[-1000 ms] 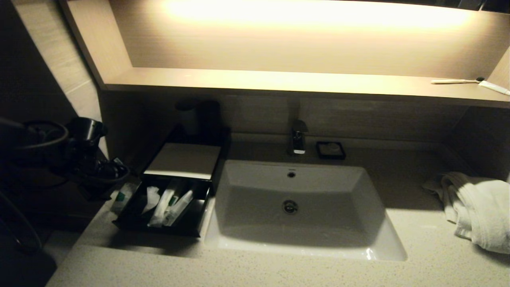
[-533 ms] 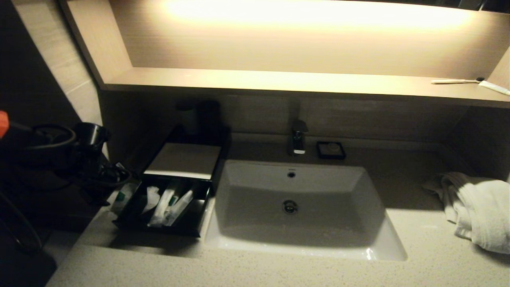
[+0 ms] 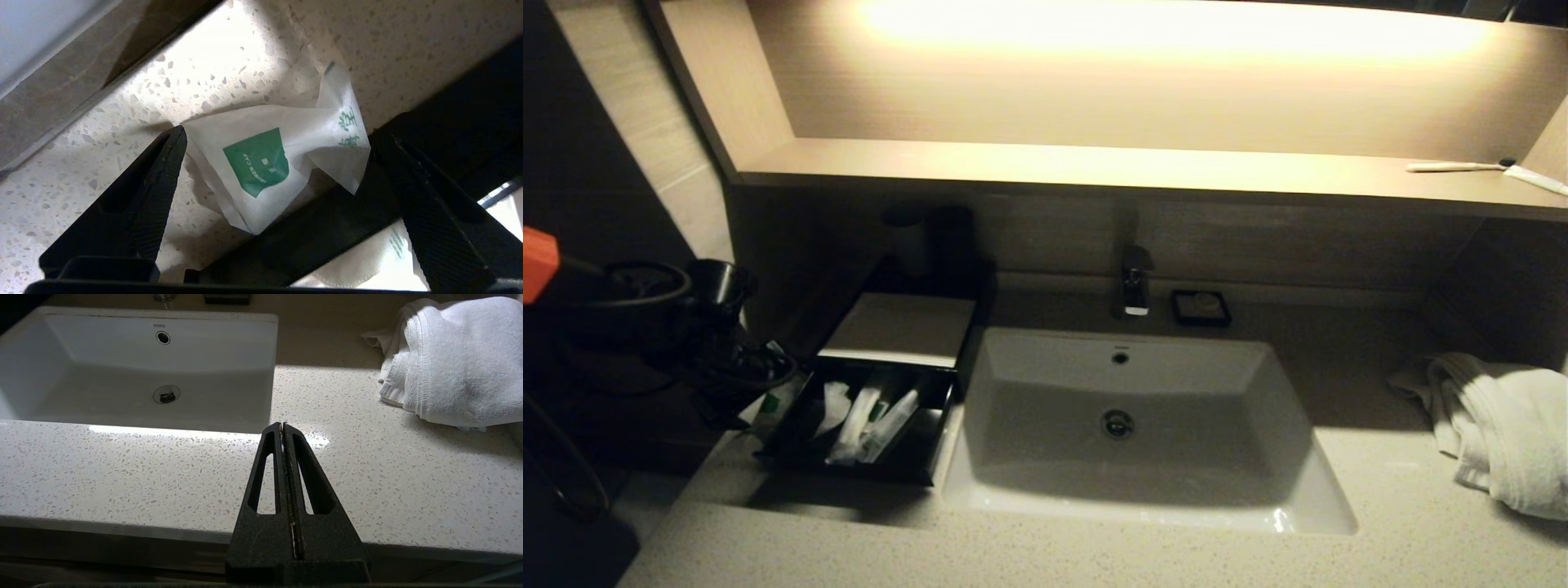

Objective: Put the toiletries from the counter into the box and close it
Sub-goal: Pick up the bathroom toiletry

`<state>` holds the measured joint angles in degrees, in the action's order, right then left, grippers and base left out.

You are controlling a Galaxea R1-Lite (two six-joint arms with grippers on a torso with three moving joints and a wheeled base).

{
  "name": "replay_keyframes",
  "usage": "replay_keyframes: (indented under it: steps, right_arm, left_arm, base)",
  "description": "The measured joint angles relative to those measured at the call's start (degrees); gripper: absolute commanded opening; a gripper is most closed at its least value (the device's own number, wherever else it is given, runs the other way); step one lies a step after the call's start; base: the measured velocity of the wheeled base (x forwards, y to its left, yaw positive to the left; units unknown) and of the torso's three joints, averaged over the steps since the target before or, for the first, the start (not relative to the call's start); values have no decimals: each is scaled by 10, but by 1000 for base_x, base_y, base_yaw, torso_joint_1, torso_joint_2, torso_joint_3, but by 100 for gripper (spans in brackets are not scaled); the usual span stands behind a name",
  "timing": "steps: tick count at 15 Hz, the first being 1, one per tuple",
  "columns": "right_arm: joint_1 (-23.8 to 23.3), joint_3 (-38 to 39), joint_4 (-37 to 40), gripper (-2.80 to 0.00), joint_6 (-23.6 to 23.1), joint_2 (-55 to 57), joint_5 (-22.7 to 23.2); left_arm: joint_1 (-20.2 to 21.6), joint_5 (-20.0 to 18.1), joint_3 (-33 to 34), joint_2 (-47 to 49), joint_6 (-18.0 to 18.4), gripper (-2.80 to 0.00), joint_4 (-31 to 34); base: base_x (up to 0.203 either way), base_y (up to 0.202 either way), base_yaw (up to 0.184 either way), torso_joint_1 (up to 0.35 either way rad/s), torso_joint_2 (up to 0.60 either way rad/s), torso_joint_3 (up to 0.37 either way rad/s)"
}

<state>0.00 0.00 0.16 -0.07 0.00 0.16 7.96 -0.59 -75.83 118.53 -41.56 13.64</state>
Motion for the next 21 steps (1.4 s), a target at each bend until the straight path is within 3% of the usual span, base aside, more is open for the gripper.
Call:
replay_keyframes:
  steps: [9,10,21]
  right_arm:
    - [0,0,0,-280,0,0,0]
    - [0,0,0,-280,0,0,0]
    - [0,0,0,-280,0,0,0]
  left_arm:
    - [-2,4,-1,8,1,0,-1]
    - [-2,4,-1,9,1,-280,-1]
    - [-1,4,-3,7,1,-280,-1]
  base:
    - [0,0,0,0,0,0]
    - [0,0,0,0,0,0]
    - [0,0,0,0,0,0]
